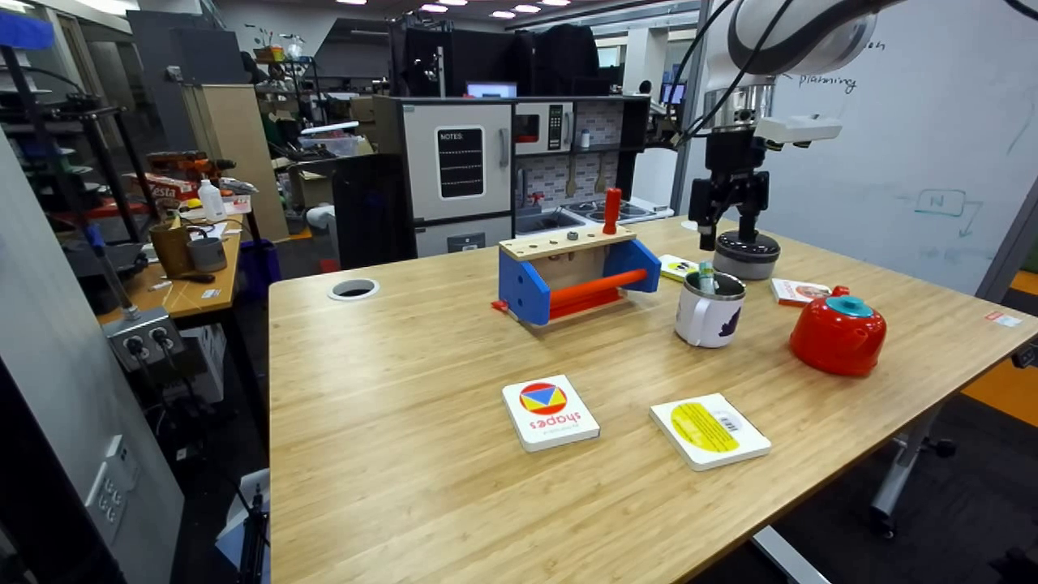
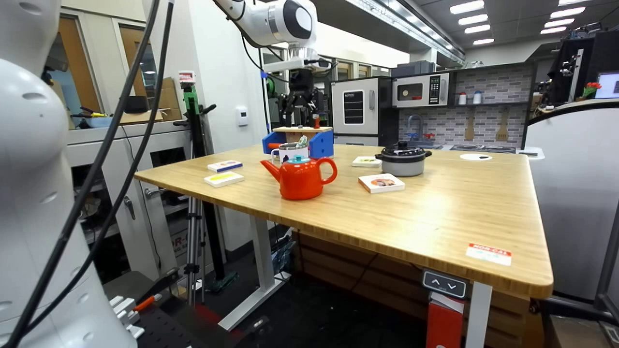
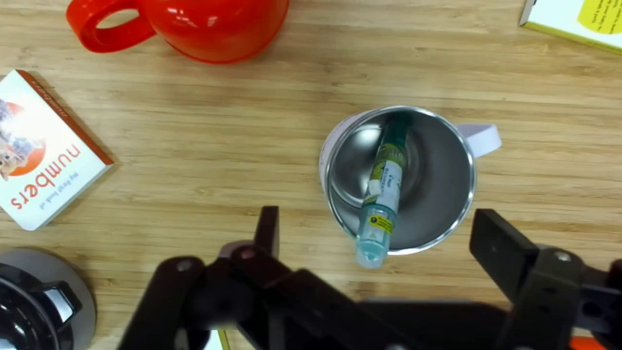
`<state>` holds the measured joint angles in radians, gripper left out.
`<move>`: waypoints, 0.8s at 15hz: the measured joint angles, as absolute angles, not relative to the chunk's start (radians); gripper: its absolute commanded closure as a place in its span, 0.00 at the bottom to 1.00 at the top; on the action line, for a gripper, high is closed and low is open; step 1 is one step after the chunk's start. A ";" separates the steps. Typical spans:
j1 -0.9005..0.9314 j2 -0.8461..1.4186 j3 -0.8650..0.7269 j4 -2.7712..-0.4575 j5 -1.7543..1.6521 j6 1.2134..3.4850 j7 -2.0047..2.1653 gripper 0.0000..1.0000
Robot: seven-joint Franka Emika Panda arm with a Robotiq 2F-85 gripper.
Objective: Take the marker from the cup and put it on the table
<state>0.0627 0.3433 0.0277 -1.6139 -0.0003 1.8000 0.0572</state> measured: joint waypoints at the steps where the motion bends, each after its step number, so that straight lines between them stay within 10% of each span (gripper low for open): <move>1: 0.064 0.344 0.031 -1.614 0.001 1.800 0.056 0.00; 12: 0.071 0.334 0.042 -1.613 0.002 1.799 0.046 0.00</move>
<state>0.0707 0.3337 0.0421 -1.6133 0.0018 1.7990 0.0462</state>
